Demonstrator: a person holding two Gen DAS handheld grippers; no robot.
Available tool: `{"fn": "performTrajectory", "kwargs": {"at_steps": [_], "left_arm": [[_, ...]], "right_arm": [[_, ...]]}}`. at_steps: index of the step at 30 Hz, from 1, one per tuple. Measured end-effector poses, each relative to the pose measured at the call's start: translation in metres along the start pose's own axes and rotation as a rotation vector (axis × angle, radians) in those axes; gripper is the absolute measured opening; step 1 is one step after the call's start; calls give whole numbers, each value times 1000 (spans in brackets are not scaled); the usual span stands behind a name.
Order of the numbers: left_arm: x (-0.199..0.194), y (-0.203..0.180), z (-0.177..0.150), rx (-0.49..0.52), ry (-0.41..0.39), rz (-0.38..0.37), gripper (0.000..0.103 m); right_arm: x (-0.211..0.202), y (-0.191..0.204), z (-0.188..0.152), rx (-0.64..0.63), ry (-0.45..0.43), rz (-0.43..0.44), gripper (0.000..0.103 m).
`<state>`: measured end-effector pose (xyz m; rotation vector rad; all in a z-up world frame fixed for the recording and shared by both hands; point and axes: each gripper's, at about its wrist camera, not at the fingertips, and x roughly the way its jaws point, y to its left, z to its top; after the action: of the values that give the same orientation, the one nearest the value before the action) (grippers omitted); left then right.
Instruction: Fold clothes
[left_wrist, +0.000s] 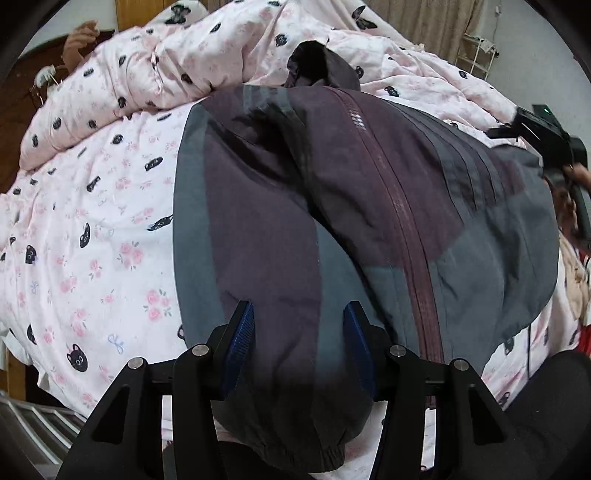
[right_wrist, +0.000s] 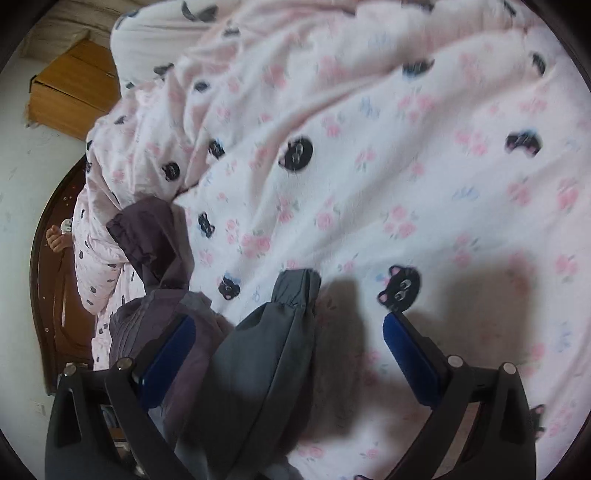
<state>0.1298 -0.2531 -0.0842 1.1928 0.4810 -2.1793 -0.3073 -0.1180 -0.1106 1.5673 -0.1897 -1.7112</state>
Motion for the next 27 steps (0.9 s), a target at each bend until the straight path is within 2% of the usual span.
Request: {"fn": "performTrajectory", "kwargs": {"at_steps": [1,2,3,5,8,11,20,27], "left_arm": [[1,-3,-2,6,-8,14,46],[3,-5,-4,10,-9,18,46],[5,-7,-5,16,-6,19,46],[12,-9,-9,26,3,32,46],[20,-9,-15,37,26,28,46],[27,-8,-21,31,36,33,50],[31,-1,-22,22,29,30,54],[30,1,-22,16,45,23,54]], "right_arm": [[3,1,0,-2,5,-4,95],[6,1,0,-4,9,-8,81],[8,2,0,-5,13,-6,73],[9,2,-2,0,21,9,48],[4,3,-4,-7,12,14,30],[-20,7,-7,-39,-61,20,24],[-114,6,-18,-93,-294,109,20],[-178,-13,-33,-113,-467,46,20]]}}
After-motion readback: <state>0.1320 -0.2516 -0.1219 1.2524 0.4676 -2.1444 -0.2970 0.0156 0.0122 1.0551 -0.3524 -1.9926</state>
